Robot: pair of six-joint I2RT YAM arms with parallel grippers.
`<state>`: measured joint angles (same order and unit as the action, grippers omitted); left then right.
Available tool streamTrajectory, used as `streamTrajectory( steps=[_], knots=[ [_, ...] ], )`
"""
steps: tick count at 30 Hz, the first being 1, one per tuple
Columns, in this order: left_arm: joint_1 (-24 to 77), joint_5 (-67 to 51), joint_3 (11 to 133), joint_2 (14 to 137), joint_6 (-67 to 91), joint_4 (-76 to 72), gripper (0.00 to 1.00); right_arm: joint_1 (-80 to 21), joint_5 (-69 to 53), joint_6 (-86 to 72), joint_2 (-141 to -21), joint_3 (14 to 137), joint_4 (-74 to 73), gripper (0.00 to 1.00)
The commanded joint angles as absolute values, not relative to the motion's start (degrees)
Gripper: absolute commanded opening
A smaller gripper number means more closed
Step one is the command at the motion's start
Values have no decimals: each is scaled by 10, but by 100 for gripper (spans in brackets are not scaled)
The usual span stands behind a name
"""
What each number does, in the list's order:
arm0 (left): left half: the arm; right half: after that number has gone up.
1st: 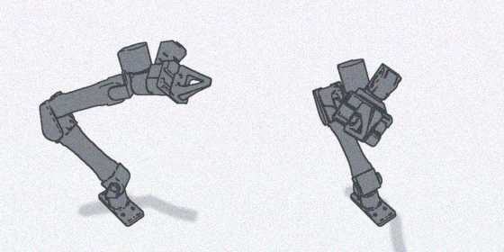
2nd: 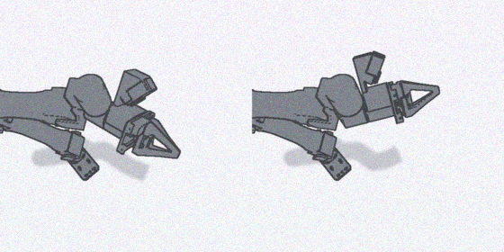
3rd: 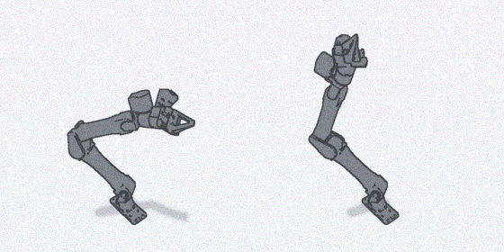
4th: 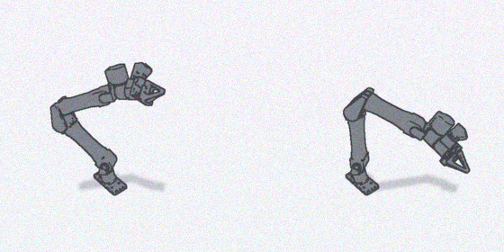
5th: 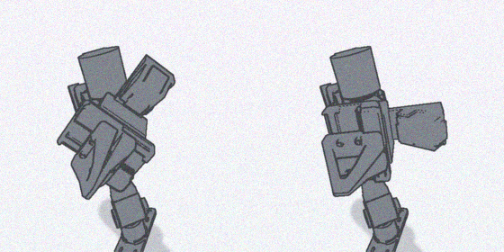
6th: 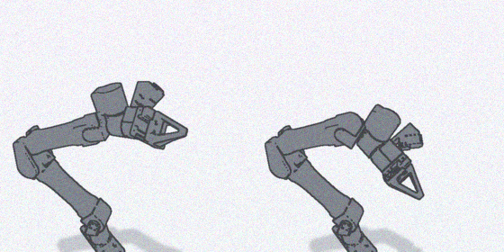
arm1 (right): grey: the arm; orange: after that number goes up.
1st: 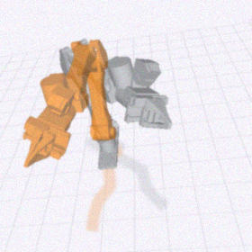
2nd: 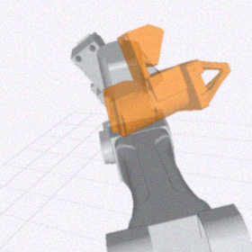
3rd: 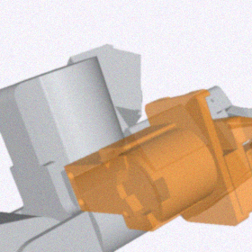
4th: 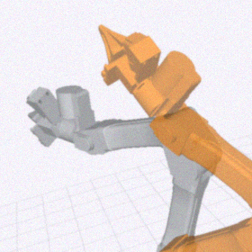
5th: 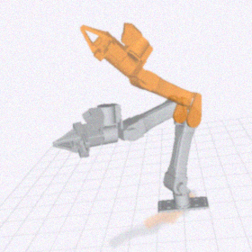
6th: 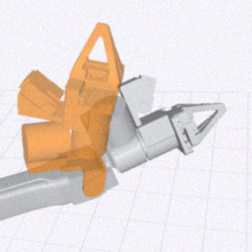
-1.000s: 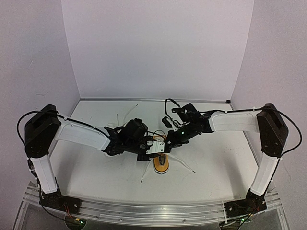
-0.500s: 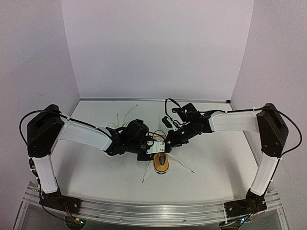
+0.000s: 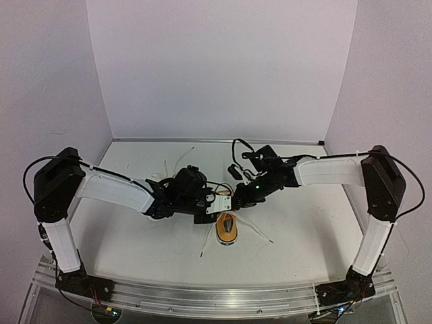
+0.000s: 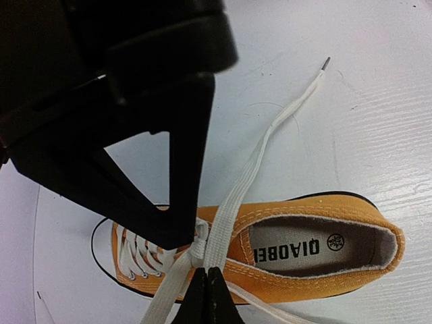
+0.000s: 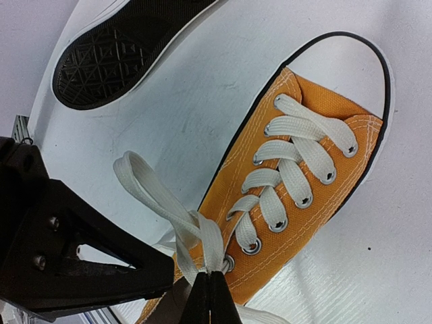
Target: Tie the shoes
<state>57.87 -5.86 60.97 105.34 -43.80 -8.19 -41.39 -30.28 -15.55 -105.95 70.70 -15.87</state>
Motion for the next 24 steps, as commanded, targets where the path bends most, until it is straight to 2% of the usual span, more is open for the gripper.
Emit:
streamTrajectory(
  steps=[1,4,7,14,21,24],
  knots=[
    [581,-59,621,1038,-432,-86,9,-412,-308,-158,-1041,706,-147,0],
    [582,-64,622,1044,-434,-78,28,-412,-308,-158,-1042,706,-147,0],
    [582,-61,626,1048,-436,-72,33,-412,-308,-159,-1041,705,-147,0],
    [582,-59,650,1072,-441,-56,25,-412,-309,-159,-1043,707,-148,0],
    [582,-47,669,1090,-444,-47,23,-412,-310,-158,-1043,707,-147,0],
    [582,-47,672,1092,-445,-42,17,-412,-309,-158,-1043,707,-148,0]
  ],
)
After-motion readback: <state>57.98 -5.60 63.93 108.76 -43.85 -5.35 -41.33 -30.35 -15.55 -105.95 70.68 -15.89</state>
